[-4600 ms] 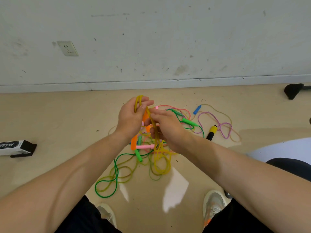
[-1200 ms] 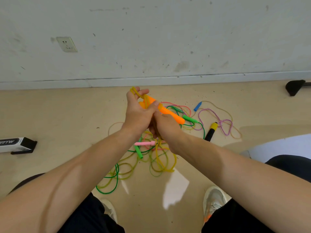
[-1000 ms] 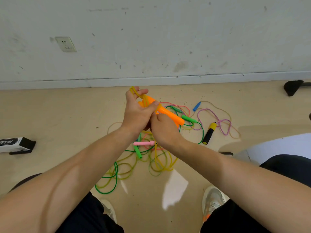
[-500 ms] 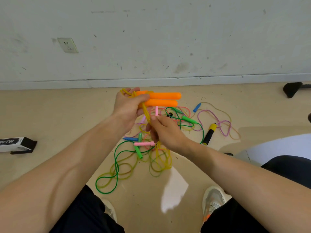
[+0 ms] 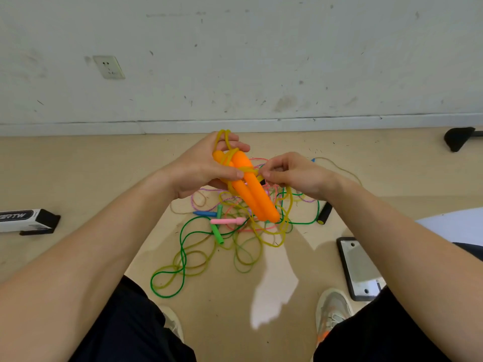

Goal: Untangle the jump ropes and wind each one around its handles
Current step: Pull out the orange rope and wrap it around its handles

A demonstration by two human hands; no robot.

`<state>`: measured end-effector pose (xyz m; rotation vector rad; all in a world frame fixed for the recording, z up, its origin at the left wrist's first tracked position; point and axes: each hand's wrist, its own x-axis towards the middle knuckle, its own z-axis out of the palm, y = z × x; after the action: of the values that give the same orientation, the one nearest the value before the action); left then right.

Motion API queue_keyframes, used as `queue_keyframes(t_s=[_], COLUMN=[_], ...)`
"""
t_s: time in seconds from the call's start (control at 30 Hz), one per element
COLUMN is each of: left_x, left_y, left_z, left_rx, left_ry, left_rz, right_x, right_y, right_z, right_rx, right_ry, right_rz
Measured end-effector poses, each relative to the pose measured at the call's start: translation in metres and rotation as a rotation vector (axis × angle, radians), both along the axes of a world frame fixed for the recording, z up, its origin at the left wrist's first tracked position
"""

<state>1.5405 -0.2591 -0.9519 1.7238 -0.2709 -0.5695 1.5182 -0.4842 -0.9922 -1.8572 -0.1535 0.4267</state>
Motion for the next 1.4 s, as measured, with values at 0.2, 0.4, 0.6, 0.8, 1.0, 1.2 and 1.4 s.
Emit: queue_keyframes(t_s=[0.2, 0.4, 0.6, 0.8, 1.0, 1.2, 1.4], left_x=[-0.003, 0.001, 0.008, 0.005, -0.002, 0.008, 0.001], left_y=[-0.001, -0.005, -0.015, -0.023, -0.035, -0.03, -0.031], left_z=[-0.005, -0.018, -0.033, -0.049, -0.046, -0.041, -0.041], left_rx=[0.027, 0.23, 0.331, 0.131, -0.212, -0.361, -0.213], left_ry=[0.007, -0.224, -0.583, -0.485, -0.096, 0.188, 0.095], left_rz=[-0.04, -0.011, 0.21, 0.492, 0.636, 0.699, 0.709], right_x=[0.007, 0.0, -0.026, -0.044, -0.047, -0.045, -0.049], right_y=[-0.001, 0.01, 0.046, 0.07, 0.082, 0.079, 0.085], right_z=[0.003, 0.019, 0.03, 0.013, 0.0, -0.008, -0.017], right_rx=[-0.712, -0.238, 0.241, -0.007, -0.219, -0.368, -0.694], right_ry=[-0.262, 0.07, 0.229, -0.068, -0.392, -0.382, -0.542], right_rz=[0.138, -0.103, -0.255, -0.182, -0.183, -0.115, -0.028])
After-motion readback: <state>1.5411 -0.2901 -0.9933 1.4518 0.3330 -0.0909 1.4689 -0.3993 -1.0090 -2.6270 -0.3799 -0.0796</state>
